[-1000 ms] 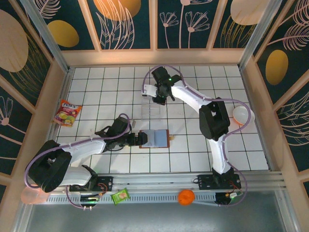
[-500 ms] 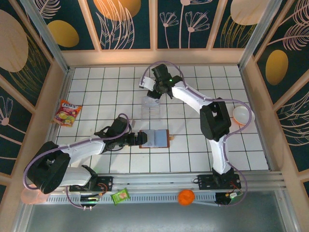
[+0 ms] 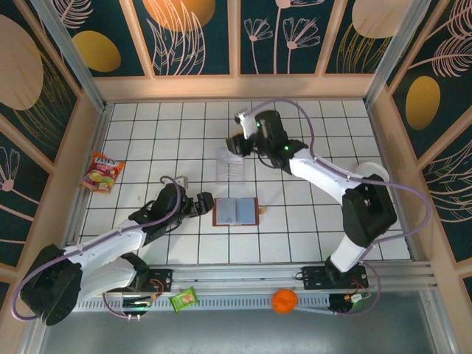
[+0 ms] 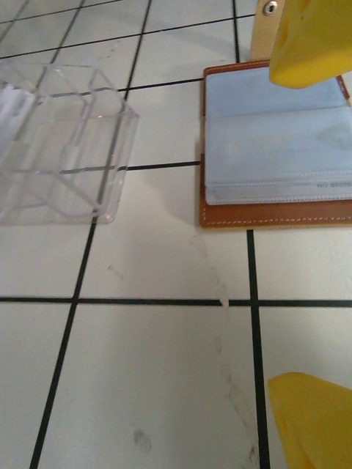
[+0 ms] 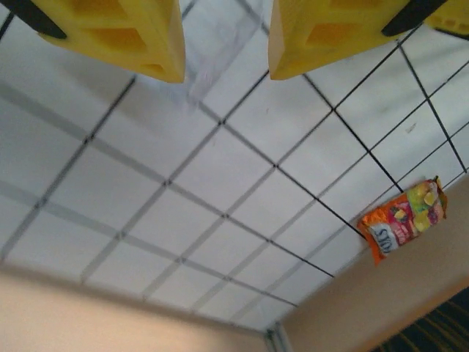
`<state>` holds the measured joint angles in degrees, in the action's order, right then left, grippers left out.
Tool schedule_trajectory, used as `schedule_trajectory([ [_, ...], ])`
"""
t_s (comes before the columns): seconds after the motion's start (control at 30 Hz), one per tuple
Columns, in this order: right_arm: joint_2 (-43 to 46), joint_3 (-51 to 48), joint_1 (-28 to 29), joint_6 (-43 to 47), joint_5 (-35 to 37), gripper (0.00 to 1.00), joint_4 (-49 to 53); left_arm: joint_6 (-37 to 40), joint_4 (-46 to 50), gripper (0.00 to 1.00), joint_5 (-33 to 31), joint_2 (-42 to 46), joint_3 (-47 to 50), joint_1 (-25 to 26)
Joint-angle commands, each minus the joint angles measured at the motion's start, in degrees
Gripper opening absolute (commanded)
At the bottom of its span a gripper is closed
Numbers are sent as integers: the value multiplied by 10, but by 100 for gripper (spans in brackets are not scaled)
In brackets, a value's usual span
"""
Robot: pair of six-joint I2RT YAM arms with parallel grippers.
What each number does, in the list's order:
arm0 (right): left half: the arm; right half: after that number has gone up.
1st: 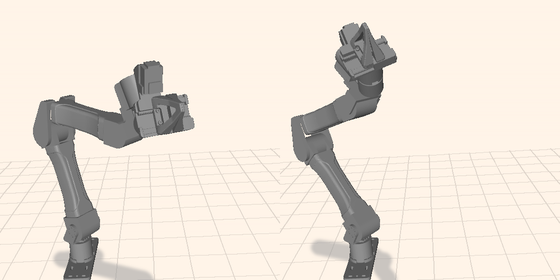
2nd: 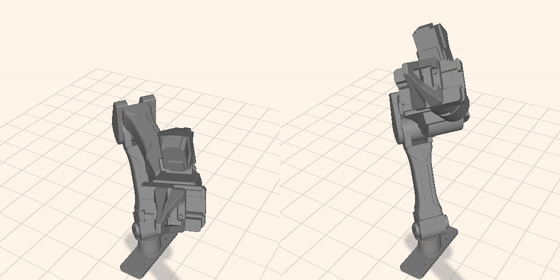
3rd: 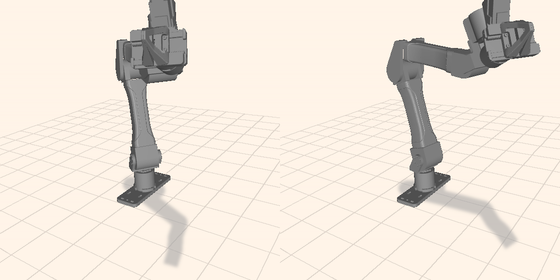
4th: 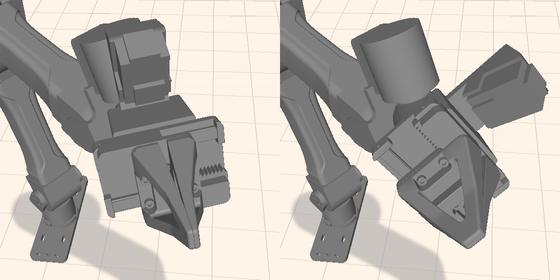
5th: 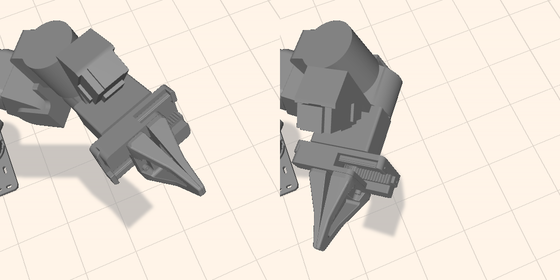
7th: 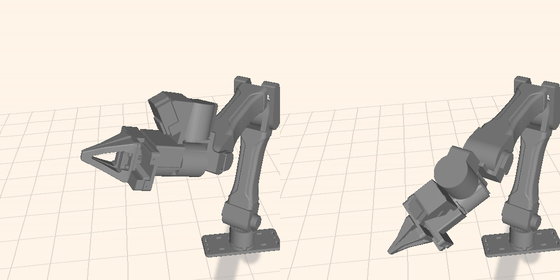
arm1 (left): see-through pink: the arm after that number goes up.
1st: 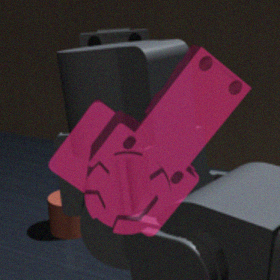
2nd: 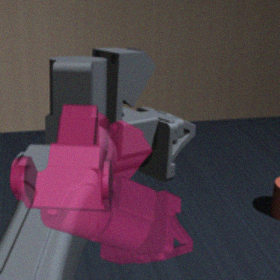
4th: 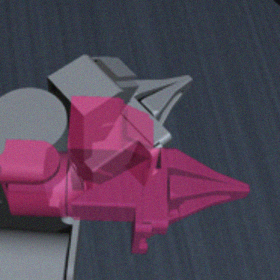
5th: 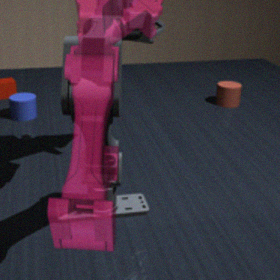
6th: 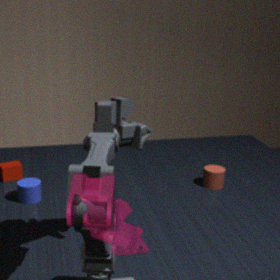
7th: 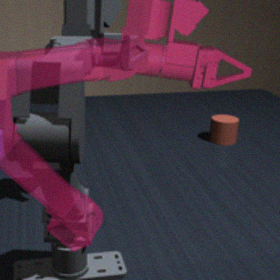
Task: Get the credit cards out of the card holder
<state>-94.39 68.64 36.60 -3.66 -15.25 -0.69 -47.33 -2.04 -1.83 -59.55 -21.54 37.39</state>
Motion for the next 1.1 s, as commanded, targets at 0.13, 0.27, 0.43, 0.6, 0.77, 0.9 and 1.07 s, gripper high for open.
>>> schedule_trajectory([
  [0.13, 29, -140, 146, -134, 121, 36, 81, -24, -16, 99, -32, 34, 43, -5],
  [0.27, 5, -146, 219, -148, 176, 36, 103, -23, -15, 99, -29, 34, 51, -5],
  [0.43, -32, -115, 273, -150, 236, 36, 134, -31, -33, 99, -16, 38, 72, -5],
  [0.6, -62, -101, 288, -144, 255, 36, 146, -29, -38, 95, -9, 37, 76, -5],
  [0.77, -88, -91, 297, -144, 264, 34, 157, -26, -40, 92, -3, 37, 76, -5],
  [0.9, -103, -97, 303, -152, 270, 26, 162, -18, -43, 90, 8, 38, 75, -5],
  [1.07, -84, -111, 304, -165, 269, 5, 136, -1, -56, 86, 37, 31, 69, -5],
])
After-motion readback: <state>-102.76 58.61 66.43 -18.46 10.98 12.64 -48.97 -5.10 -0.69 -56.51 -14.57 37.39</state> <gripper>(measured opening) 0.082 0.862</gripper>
